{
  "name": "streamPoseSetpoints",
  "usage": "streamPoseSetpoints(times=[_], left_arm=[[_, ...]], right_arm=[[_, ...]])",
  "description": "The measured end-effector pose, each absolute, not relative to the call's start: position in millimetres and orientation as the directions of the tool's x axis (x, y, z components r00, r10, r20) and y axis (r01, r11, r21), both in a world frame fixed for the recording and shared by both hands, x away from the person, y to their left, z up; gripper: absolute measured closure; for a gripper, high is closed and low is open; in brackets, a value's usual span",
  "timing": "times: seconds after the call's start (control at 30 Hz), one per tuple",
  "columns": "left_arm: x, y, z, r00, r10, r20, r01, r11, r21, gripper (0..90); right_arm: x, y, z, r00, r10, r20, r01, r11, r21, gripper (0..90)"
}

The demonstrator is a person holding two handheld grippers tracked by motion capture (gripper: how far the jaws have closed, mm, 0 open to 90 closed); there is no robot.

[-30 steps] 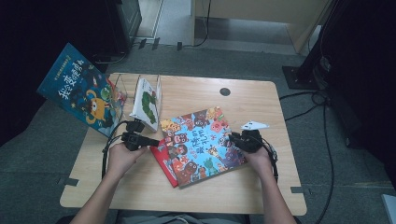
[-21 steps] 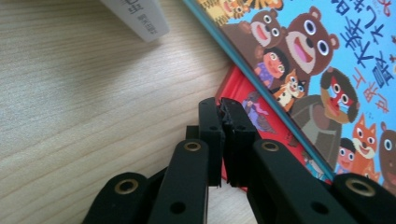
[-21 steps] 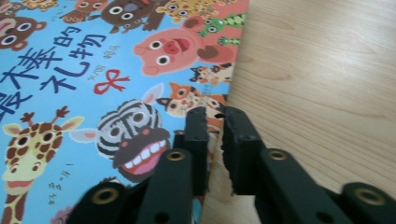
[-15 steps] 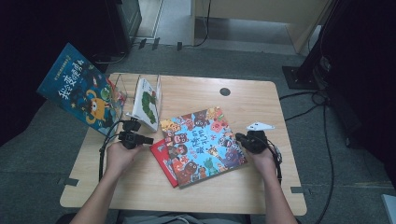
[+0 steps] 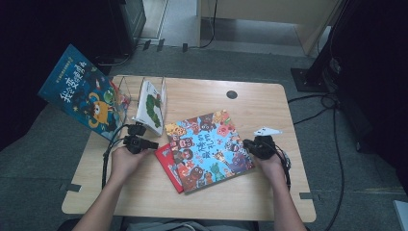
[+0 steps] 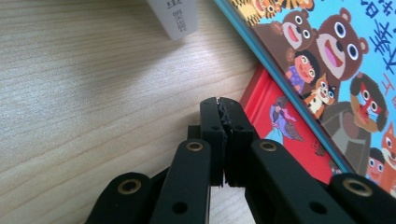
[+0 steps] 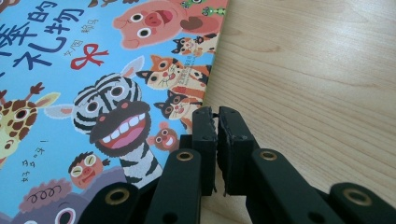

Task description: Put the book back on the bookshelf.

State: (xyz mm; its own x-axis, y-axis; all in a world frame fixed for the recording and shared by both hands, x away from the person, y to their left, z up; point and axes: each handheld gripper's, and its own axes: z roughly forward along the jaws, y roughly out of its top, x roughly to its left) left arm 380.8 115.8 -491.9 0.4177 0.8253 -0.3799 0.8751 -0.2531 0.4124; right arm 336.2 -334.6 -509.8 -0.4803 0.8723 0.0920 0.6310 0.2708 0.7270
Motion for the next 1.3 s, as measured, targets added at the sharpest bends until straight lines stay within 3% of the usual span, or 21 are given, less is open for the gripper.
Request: streamPoseSetpoints(times=[1.3], left_arm=[[366.7,98.5,-497.6,0.455,0.791,-0.41,0.869,-0.292,0.4,90.0]], right_arm=[[324.9,-346.6,-509.7,-0.494,0.863,0.109,0.667,0.295,0.684,90.0]])
